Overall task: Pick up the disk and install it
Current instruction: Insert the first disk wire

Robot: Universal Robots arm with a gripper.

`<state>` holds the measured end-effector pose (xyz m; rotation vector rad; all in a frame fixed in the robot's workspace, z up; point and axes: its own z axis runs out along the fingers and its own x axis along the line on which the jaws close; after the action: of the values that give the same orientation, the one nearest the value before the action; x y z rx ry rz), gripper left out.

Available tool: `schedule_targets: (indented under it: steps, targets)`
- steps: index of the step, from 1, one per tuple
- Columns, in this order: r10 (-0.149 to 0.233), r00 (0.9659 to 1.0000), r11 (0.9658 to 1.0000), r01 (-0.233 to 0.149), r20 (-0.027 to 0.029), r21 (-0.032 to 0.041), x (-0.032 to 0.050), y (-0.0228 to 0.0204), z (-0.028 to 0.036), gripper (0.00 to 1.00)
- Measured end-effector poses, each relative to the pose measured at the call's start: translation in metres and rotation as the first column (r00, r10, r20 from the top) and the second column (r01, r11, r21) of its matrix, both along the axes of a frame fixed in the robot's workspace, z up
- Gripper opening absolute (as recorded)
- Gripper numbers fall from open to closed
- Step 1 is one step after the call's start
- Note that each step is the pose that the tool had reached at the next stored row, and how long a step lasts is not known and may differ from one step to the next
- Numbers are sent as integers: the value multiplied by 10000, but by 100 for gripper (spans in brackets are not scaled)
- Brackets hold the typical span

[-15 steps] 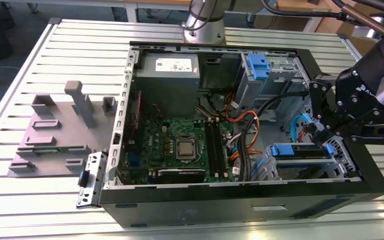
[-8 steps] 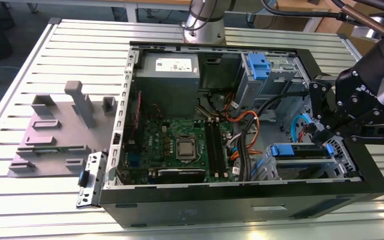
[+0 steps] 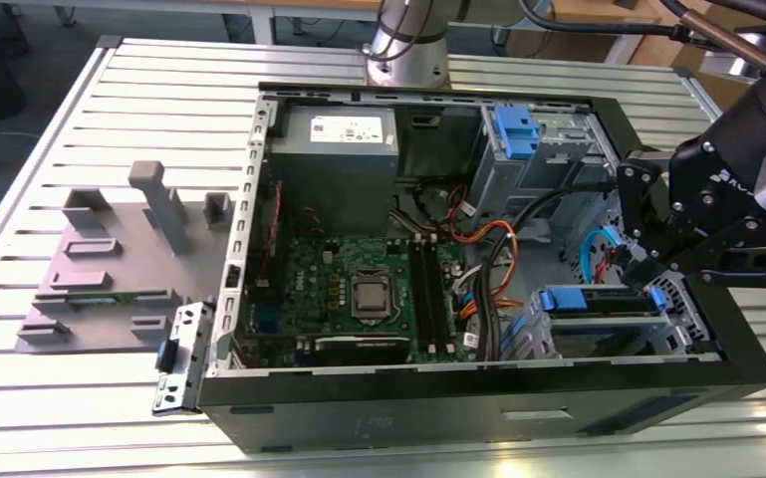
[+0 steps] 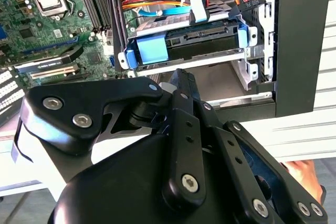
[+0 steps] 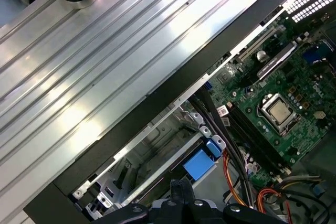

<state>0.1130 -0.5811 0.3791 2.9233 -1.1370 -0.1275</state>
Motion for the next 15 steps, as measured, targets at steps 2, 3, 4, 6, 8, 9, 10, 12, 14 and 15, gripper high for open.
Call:
schedule_targets:
  steps: [2, 3, 4, 6, 8, 9, 10, 12, 14, 15]
  targets:
    - [26, 10000, 10000, -26, 0, 0, 0, 0, 0, 11]
    - [38, 10000, 10000, -38, 0, 0, 0, 0, 0, 11]
    - [50, 10000, 10000, -50, 0, 0, 0, 0, 0, 11]
    - [94, 10000, 10000, -94, 0, 0, 0, 0, 0, 11]
    - [118, 9999, 9999, -118, 0, 0, 0, 0, 0, 11]
    - [130, 9999, 9999, -130, 0, 0, 0, 0, -1, 11]
    - [143, 9999, 9999, -143, 0, 0, 0, 0, -1, 11]
    - [166, 9999, 9999, -166, 0, 0, 0, 0, -1, 11]
    - [190, 9998, 9998, -190, 0, 0, 0, 0, 0, 11]
    - [201, 9998, 9998, -201, 0, 0, 0, 0, -1, 11]
